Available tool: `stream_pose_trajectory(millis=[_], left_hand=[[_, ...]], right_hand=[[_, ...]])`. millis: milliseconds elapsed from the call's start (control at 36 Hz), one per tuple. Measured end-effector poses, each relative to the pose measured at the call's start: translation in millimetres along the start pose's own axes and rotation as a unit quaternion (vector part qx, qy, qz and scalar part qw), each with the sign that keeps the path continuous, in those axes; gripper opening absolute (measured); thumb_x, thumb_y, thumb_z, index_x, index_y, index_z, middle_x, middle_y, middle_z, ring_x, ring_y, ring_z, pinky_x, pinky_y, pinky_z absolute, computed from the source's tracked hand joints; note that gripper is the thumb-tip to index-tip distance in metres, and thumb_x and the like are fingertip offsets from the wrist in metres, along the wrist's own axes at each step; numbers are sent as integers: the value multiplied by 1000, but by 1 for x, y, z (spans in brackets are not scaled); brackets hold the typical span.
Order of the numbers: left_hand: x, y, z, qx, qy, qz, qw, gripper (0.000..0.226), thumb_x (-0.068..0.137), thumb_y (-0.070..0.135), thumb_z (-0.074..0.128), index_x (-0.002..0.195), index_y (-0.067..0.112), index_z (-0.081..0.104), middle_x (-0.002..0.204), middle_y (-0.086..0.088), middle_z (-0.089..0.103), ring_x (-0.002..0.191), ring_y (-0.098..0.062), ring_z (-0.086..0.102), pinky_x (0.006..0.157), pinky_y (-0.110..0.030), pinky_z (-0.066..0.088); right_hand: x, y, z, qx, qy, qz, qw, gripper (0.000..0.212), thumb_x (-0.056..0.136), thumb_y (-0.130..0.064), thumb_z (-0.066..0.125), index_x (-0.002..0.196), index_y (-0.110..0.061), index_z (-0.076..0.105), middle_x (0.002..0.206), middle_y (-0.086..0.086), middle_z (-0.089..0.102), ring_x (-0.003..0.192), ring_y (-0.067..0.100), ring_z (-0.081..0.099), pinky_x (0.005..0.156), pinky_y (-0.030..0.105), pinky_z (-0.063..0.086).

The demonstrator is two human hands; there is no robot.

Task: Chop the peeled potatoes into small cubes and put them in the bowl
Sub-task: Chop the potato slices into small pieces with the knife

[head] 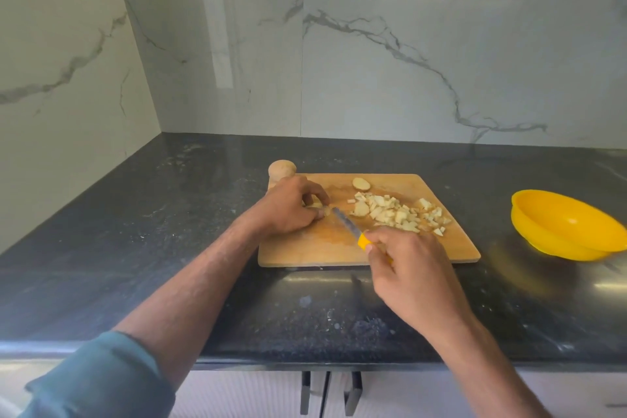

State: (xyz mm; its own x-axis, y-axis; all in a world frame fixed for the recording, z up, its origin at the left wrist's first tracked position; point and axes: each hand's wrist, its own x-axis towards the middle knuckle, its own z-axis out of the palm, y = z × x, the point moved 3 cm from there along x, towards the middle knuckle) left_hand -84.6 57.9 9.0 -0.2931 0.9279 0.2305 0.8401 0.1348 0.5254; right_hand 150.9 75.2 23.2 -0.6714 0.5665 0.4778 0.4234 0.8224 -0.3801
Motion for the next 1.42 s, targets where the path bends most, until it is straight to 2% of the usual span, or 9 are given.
stream_pose_trajectory(millis=[56,167,306,500,750,1083,1222,1333,1417], left_hand=[[-2,-4,-1,-30,10,-14,999,32,89,26,77,119,32,70,95,5,63,88,-11,60,77,-21,48],[-6,-8,-9,-72,34,-22,997,46,82,27,85,124,29,68,90,3,70,83,-11,63,75,-19,49],[-6,-13,-12,-74,45,-37,996,52,73,24,92,121,21,72,87,8,73,84,-9,65,79,-21,52],[-2,-19,-11,-116,56,-62,990,54,66,18,97,103,21,58,77,2,76,78,-9,73,82,-32,60],[-3,-15,-10,-111,47,-32,992,49,68,16,95,104,25,62,78,3,71,77,-13,69,70,-18,50],[-1,-11,-7,-53,9,-12,998,29,82,17,84,109,25,79,93,0,69,85,-1,62,74,-12,48],[1,-11,-3,-28,-13,-6,1000,22,86,17,78,103,31,80,98,0,65,88,-8,57,74,-23,46],[1,-10,-3,-23,-17,-7,1000,20,88,19,78,105,30,79,99,2,64,88,-7,56,73,-20,43],[-1,-11,-3,-43,-4,-20,999,27,86,20,80,112,28,74,97,0,65,87,-10,59,74,-18,44]], right_hand=[[2,2,0,17,26,11,999,20,94,-17,63,110,-14,75,88,-1,77,73,15,71,70,36,60],[13,-4,14,17,18,10,1000,20,97,-19,59,111,-14,73,67,-7,66,49,3,52,47,12,34],[27,-20,33,0,7,-12,1000,27,100,-22,54,122,-14,68,66,-11,51,47,-3,37,45,12,33],[31,-17,47,-28,18,-8,999,35,102,-29,49,133,-18,61,88,0,71,67,12,46,52,11,21],[32,-24,47,-59,-22,-26,998,30,102,-26,50,128,-17,62,84,-4,70,62,8,44,45,10,19],[25,-28,44,-44,-59,-32,997,30,102,-19,52,130,-13,61,75,-10,58,60,5,51,51,9,30],[11,-22,36,-15,-80,-29,996,34,100,-21,54,133,-16,61,83,-8,70,62,3,58,63,10,45],[4,-14,21,7,-63,-29,998,34,99,-22,55,132,-18,64,103,-7,75,76,4,65,66,0,35],[3,-7,9,22,-27,-17,999,29,97,-20,57,123,-16,70,108,-3,76,86,11,70,81,20,56]])
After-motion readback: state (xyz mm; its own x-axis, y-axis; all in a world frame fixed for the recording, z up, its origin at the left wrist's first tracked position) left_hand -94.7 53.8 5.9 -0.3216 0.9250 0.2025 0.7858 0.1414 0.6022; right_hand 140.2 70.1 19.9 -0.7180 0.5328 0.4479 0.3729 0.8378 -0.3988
